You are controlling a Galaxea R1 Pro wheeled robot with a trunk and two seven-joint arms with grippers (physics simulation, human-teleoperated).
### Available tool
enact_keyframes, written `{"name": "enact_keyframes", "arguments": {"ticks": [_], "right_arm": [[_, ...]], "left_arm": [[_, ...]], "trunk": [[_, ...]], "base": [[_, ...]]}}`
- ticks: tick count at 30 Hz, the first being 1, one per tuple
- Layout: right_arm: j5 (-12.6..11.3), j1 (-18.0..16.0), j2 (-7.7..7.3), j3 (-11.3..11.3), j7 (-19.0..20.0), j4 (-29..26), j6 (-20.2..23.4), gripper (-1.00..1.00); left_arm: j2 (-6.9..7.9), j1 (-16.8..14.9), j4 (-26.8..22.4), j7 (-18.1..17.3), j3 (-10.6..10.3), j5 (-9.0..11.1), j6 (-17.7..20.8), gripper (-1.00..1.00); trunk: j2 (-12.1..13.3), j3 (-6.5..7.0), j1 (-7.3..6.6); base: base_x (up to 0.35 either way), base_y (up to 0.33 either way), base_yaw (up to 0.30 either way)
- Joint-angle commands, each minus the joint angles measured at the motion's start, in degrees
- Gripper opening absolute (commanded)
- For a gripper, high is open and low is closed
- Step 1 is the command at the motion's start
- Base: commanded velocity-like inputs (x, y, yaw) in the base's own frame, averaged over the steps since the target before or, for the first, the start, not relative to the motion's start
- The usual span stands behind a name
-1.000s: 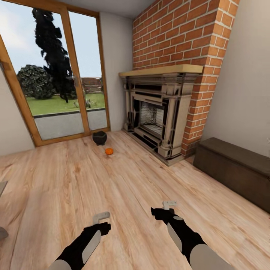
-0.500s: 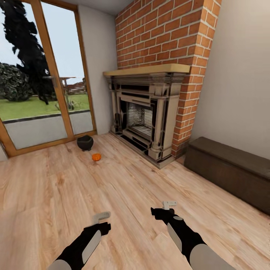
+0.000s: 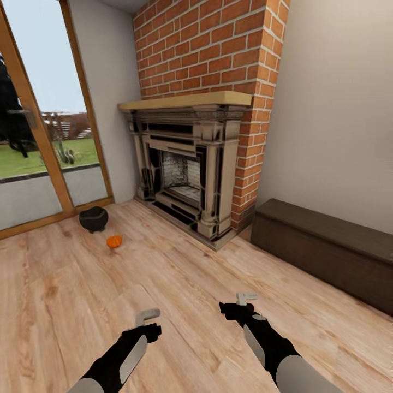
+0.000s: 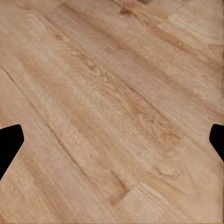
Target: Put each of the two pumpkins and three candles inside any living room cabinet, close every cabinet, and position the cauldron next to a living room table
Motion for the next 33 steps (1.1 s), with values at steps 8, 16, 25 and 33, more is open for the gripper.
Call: {"name": "enact_keyframes", "arguments": {"ticks": [8,16,25,33], "right_arm": [[-0.6,0.0,-0.02,0.2,0.0,-0.1,0.2,1.00],[-0.7,0.0,-0.03,0.2,0.0,0.0,0.2,1.00],[-0.7,0.0,-0.03,0.2,-0.1,0.2,0.2,1.00],[-0.7,0.0,0.02,0.1,-0.1,0.3,0.1,1.00]], "left_arm": [[0.06,0.0,-0.1,0.5,-0.3,0.6,0.1,1.00],[0.06,0.0,-0.1,0.5,-0.3,0.6,0.1,1.00],[0.05,0.0,-0.1,0.5,-0.4,0.6,0.1,1.00],[-0.01,0.0,1.2,0.4,-0.4,0.3,0.1,1.00]], "trunk": [[0.0,-0.06,0.02],[0.0,-0.06,0.02],[0.0,-0.06,0.02],[0.0,-0.06,0.02]], "base": [[0.310,0.139,-0.289],[0.313,0.116,-0.289],[0.312,0.051,-0.289],[0.148,0.002,-0.289]]}}
